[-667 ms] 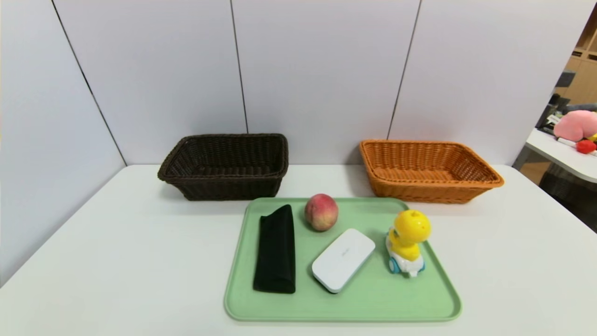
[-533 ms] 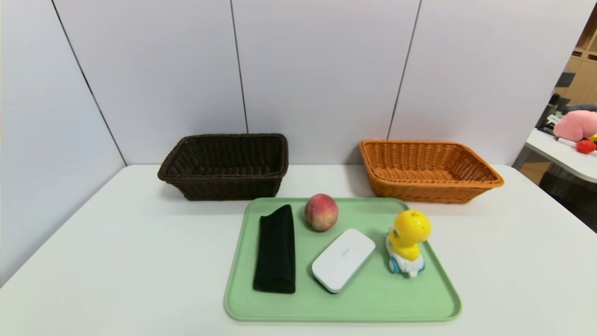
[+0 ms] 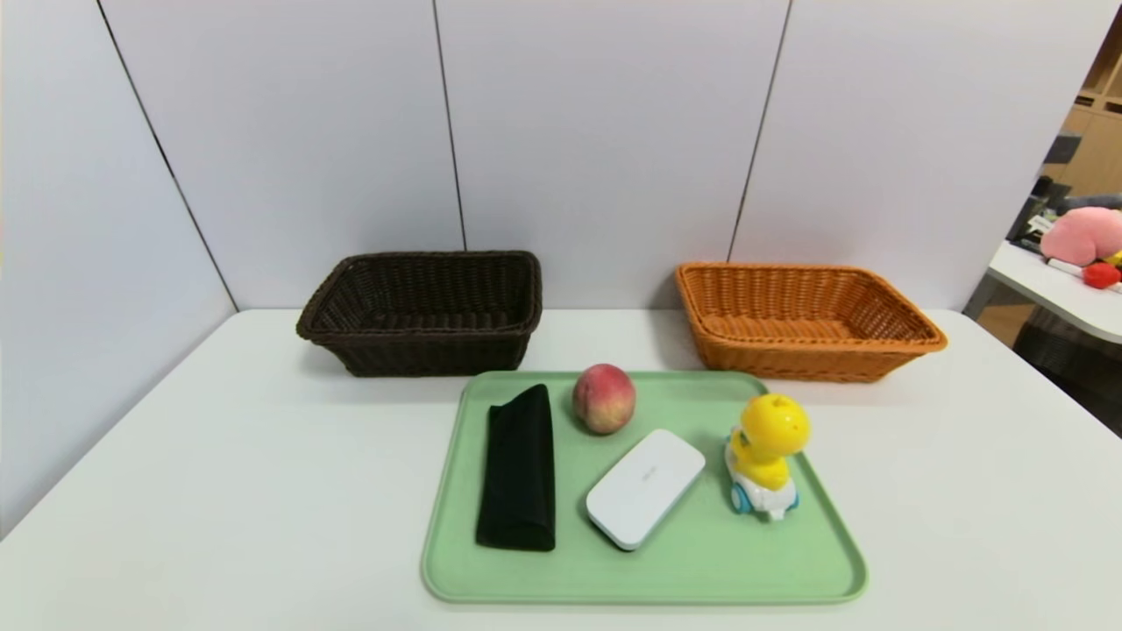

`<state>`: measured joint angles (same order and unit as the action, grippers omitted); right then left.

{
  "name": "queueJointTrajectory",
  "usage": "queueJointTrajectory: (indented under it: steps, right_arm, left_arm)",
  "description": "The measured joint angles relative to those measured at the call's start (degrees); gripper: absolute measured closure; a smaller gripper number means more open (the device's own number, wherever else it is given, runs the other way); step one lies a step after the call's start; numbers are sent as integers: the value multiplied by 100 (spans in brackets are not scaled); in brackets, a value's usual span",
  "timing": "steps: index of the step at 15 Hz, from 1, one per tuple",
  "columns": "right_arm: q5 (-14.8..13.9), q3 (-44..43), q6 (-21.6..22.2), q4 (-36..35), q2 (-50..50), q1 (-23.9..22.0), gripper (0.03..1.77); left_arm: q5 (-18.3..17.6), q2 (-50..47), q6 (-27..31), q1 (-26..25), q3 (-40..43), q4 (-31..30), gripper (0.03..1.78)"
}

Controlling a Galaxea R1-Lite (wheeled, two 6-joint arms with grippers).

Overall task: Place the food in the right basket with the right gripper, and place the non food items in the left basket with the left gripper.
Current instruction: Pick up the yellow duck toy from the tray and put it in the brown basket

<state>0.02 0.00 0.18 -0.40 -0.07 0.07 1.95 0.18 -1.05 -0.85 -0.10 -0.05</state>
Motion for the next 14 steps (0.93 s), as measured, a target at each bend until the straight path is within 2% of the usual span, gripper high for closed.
queueJointTrajectory:
  steps: [5, 7, 9, 11, 12, 14]
  right_arm:
    - [46, -127, -167, 108, 2, 0, 10]
    - [143, -534, -183, 478, 29, 0, 10]
    - [396, -1113, -187, 985, 169, 0, 10]
    - [702, -1705, -172, 1206, 469, 2, 10]
    - [903, -1926, -163, 1245, 585, 11, 10]
    - [1493, -2439, -122, 1387, 895, 23, 10]
  left_arm:
    - [-246, 20, 438, -2, -61, 90, 12]
    - [-343, 163, 444, 0, -315, 137, 12]
    - [-539, 478, 407, -5, -709, 197, 12]
    - [-616, 872, 377, -13, -1092, 202, 12]
    - [-624, 1068, 366, -16, -1263, 197, 12]
    - [-633, 1403, 363, -18, -1575, 187, 12]
